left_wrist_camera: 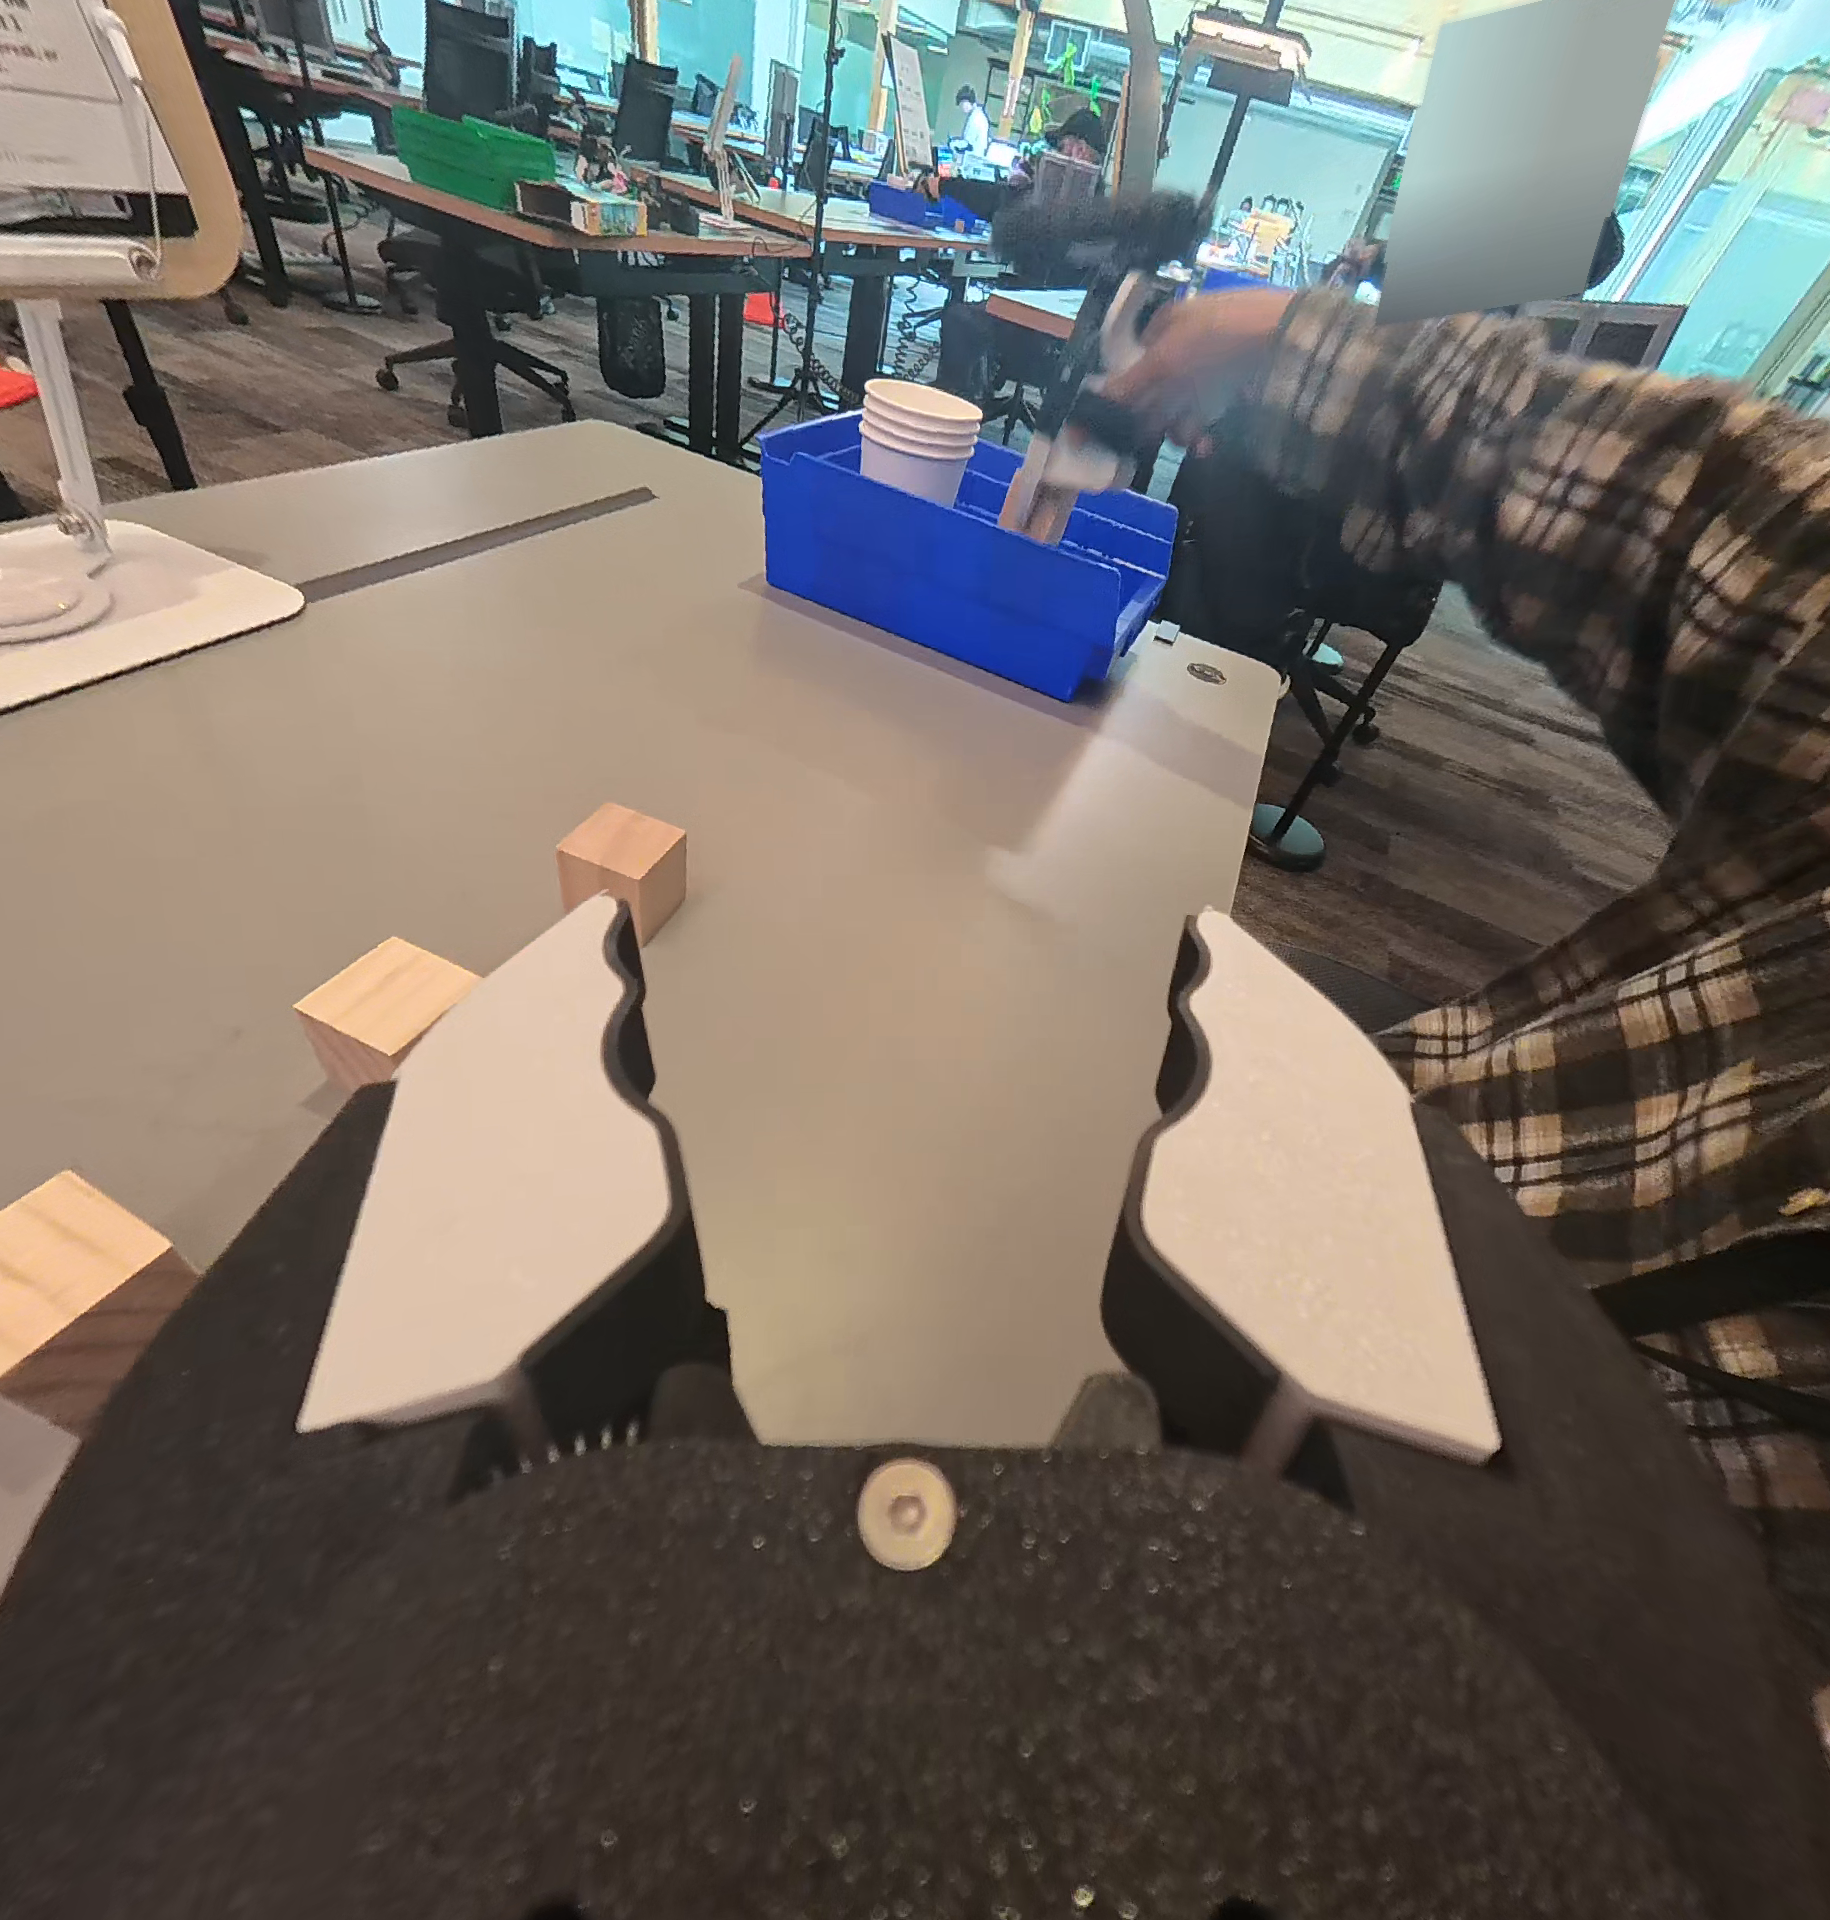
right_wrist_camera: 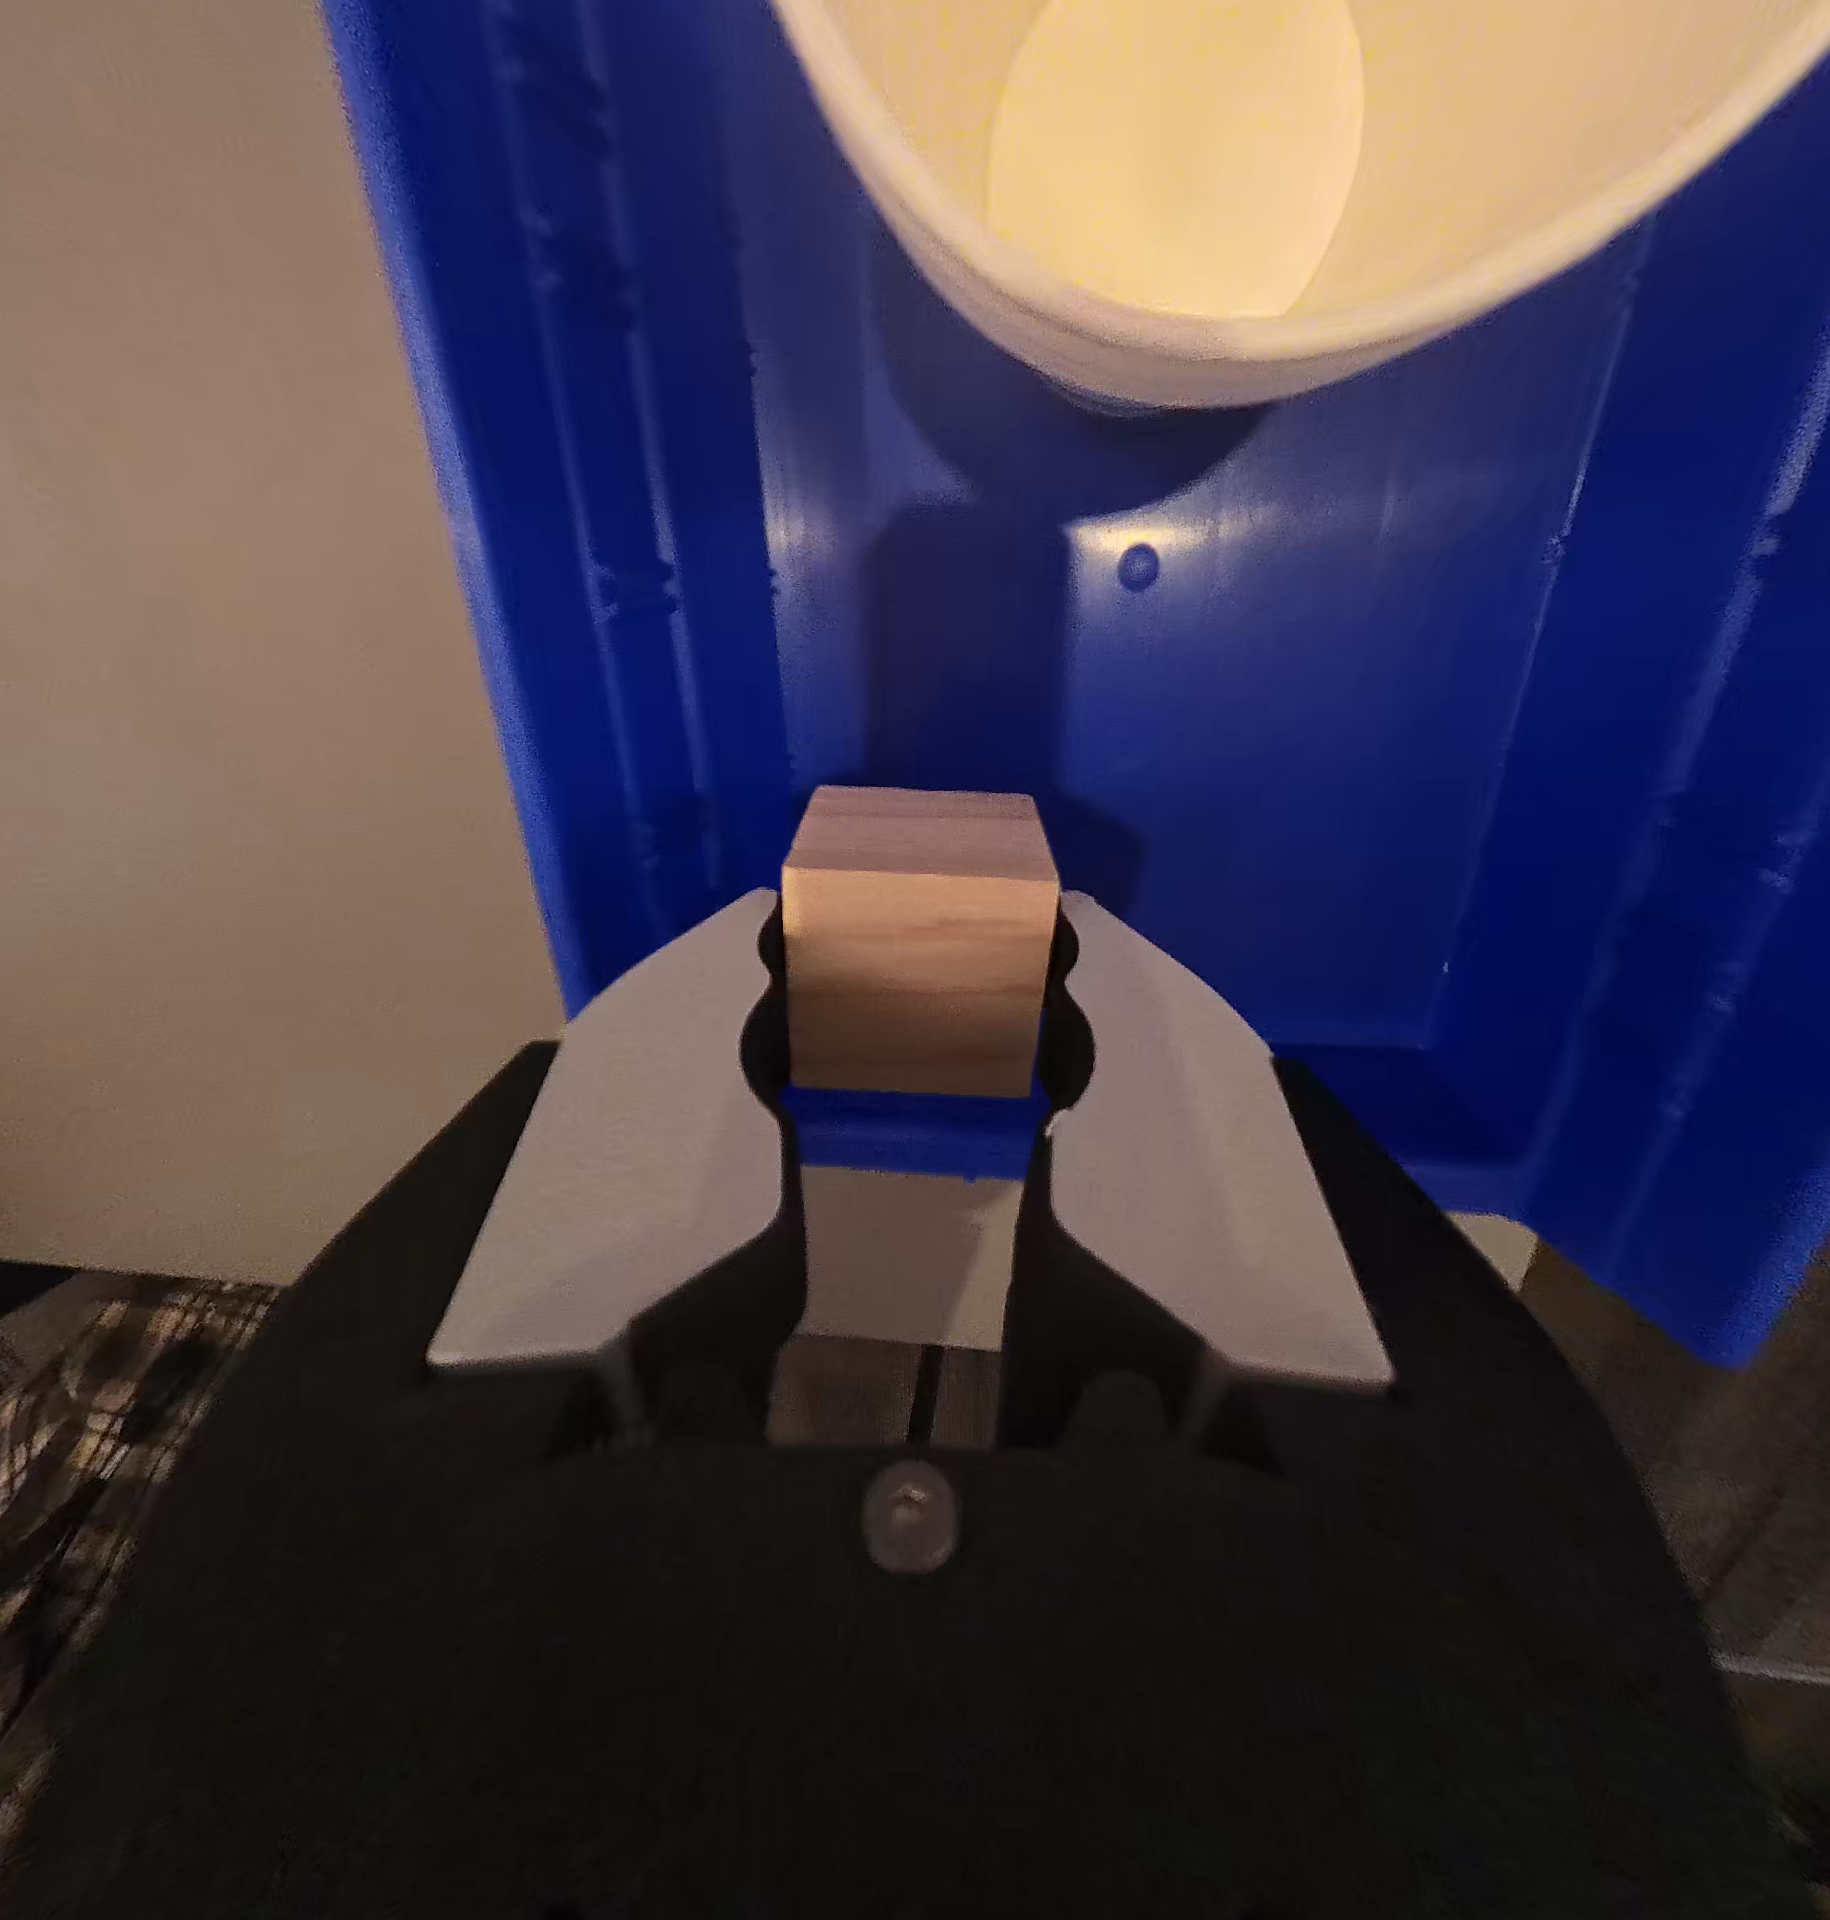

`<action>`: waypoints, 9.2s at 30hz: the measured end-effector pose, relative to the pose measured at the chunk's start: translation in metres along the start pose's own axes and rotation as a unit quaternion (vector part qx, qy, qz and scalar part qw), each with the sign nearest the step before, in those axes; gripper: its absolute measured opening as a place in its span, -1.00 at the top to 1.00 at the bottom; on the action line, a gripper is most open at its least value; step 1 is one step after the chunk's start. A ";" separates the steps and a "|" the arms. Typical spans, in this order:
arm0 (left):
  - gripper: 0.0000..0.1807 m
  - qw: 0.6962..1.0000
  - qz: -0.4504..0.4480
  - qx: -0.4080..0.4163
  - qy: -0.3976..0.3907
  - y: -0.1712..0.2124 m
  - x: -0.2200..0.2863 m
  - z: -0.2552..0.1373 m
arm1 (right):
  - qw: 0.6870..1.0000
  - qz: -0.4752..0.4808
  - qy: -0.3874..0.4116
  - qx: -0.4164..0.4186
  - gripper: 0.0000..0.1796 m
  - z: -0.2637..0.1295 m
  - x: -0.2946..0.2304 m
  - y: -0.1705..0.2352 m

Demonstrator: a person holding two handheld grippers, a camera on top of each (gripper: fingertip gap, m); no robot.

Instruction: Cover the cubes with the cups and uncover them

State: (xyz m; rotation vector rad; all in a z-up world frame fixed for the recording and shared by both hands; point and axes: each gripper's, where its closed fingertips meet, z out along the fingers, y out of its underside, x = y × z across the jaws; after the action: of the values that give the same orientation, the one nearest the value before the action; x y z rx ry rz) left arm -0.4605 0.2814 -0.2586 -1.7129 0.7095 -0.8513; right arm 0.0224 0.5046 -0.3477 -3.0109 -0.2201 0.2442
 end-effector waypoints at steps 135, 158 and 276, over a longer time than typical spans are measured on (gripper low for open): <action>-0.03 0.996 0.069 -0.020 -0.055 -0.034 -0.029 -0.016 | 0.996 -0.055 0.059 -0.024 0.49 0.035 0.080 -0.013; -0.03 0.996 0.060 -0.043 -0.053 -0.022 -0.033 0.000 | 0.995 -0.066 0.075 -0.008 0.36 0.066 0.096 -0.025; -0.03 0.986 0.095 -0.018 -0.138 -0.051 -0.040 -0.074 | 0.944 -0.278 0.133 0.117 -0.01 -0.151 -0.093 -0.030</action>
State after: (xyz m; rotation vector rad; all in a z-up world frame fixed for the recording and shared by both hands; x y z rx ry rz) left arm -0.5410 0.2879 -0.2027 -1.7210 0.6899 -0.4601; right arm -0.0471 0.5048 -0.1815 -2.5722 -0.9160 -0.1764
